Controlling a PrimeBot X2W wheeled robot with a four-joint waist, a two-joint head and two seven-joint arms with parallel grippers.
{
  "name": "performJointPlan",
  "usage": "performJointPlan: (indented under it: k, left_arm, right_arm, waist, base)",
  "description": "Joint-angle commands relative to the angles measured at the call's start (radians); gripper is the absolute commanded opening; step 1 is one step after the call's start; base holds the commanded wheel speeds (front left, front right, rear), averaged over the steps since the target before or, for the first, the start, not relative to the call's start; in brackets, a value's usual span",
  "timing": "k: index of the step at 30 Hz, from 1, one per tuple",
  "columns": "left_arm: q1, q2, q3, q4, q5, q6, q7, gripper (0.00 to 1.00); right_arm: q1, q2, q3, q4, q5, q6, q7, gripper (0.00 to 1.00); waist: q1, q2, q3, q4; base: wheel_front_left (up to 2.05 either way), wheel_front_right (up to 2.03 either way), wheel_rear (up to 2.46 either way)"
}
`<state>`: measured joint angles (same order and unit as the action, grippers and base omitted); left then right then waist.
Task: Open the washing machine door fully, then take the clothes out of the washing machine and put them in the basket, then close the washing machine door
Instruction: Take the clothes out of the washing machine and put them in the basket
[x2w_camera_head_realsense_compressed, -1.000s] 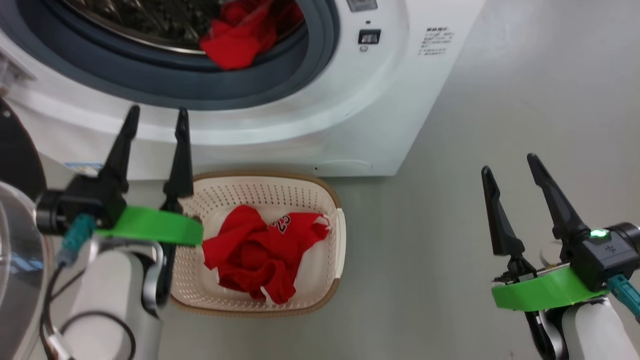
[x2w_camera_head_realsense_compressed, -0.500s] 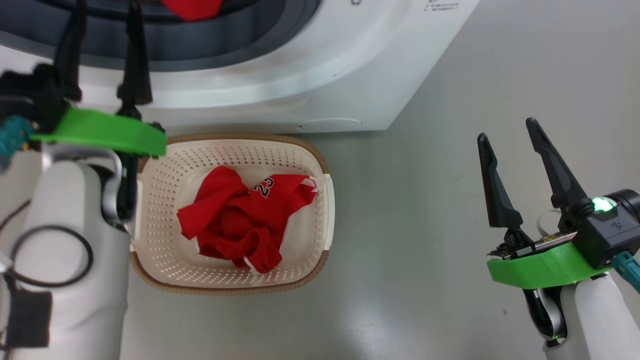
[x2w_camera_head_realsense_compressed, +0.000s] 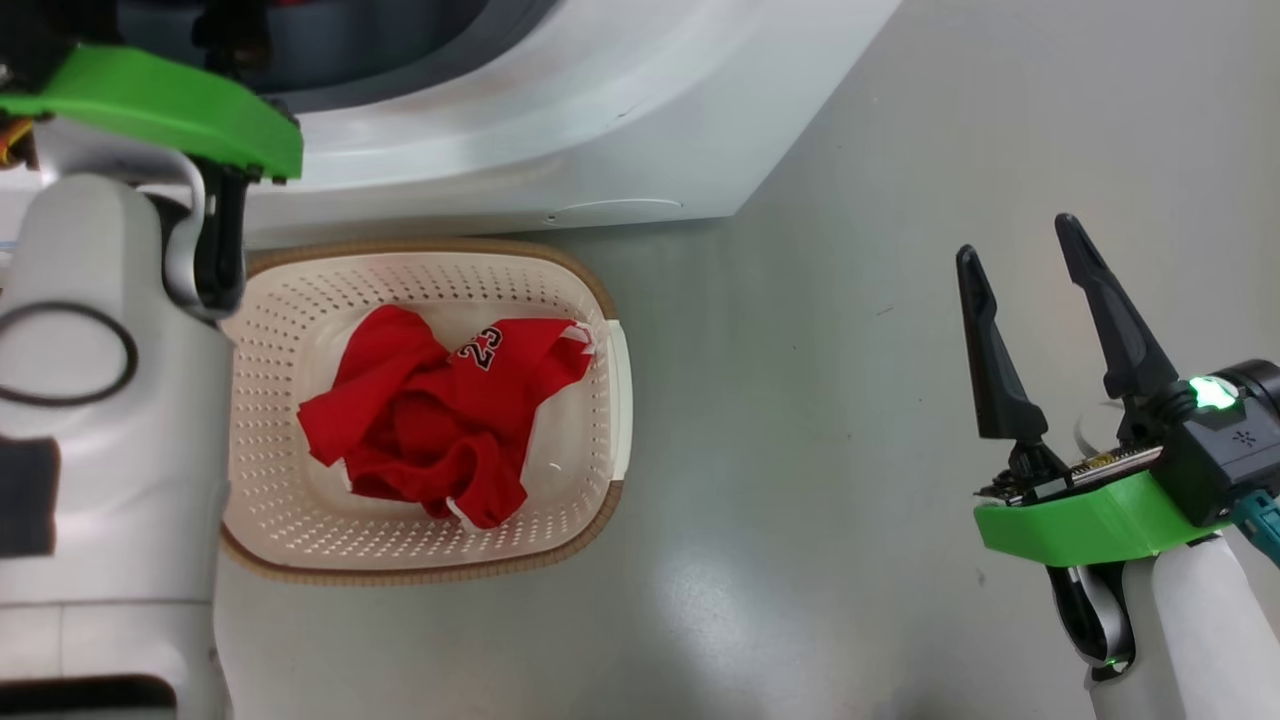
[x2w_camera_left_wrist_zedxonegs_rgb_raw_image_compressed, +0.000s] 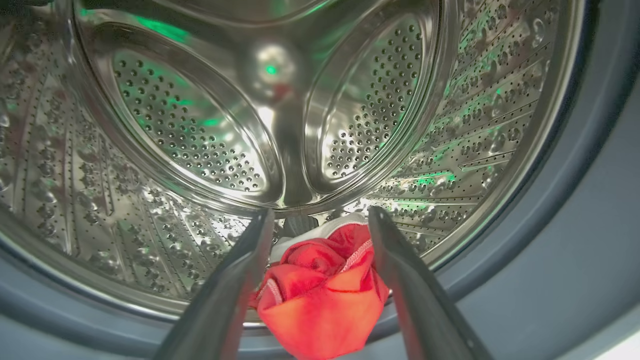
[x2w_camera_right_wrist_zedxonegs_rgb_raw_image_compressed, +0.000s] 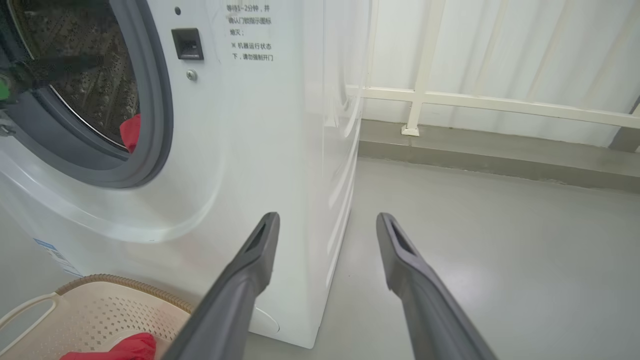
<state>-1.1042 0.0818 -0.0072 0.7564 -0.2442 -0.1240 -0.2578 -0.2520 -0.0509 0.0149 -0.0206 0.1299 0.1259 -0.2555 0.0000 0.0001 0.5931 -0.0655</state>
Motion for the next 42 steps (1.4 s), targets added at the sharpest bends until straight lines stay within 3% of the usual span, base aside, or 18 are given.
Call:
performJointPlan:
  k: [1, 6, 16, 22, 29, 30, 31, 42]
  left_arm:
    - [-0.03, 0.045, 0.009, 0.004, -0.007, -0.005, -0.004, 1.0]
    - [-0.129, 0.048, -0.014, 0.137, -0.051, -0.006, 0.04, 1.0]
    - [-0.234, 0.06, -0.095, 0.313, -0.16, -0.007, 0.27, 1.0]
    - [-0.259, 0.079, -0.136, 0.388, -0.138, -0.002, 0.342, 1.0]
    - [-0.278, 0.104, -0.192, 0.419, -0.08, 0.035, 0.33, 1.0]
    - [-0.282, 0.109, -0.203, 0.425, -0.07, 0.04, 0.333, 0.71]
    - [-0.285, 0.114, -0.214, 0.43, -0.059, 0.046, 0.333, 0.0]
    - [-0.3, 0.133, -0.298, 0.434, 0.019, 0.094, 0.25, 0.0]
  right_arm:
    - [-0.005, 0.001, 0.027, -0.026, 0.007, 0.005, -0.006, 1.0]
    - [-0.013, 0.001, 0.038, -0.022, 0.012, 0.005, -0.006, 1.0]
    - [-0.023, 0.001, 0.047, -0.01, 0.036, 0.005, -0.006, 1.0]
    - [-0.03, 0.001, 0.052, -0.003, 0.05, 0.005, -0.006, 1.0]
    - [-0.035, 0.001, 0.067, 0.005, 0.064, 0.005, -0.006, 1.0]
    - [-0.035, 0.001, 0.069, 0.005, 0.067, 0.005, -0.006, 1.0]
    - [-0.034, 0.001, 0.071, 0.005, 0.068, 0.005, -0.006, 1.0]
    - [-0.038, 0.001, 0.07, 0.012, 0.094, 0.005, -0.006, 1.0]
  waist:
    - [0.0, -0.0001, 0.004, -0.006]
    - [0.0, -0.0001, 0.013, -0.017]
    - [0.0, -0.0001, 0.031, -0.04]
    - [0.0, -0.0001, 0.035, -0.052]
    - [0.0, -0.0001, 0.037, -0.067]
    - [0.0, -0.0001, 0.037, -0.068]
    - [0.0, -0.0001, 0.037, -0.07]
    - [0.0, -0.0001, 0.031, -0.063]
  base:
    - [0.0, 0.0, 0.0]
    - [0.0, 0.0, 0.0]
    - [0.0, 0.0, 0.0]
    - [0.0, 0.0, 0.0]
    - [0.0, 0.0, 0.0]
    - [0.0, 0.0, 0.0]
    - [0.0, 0.0, 0.0]
    - [0.0, 0.0, 0.0]
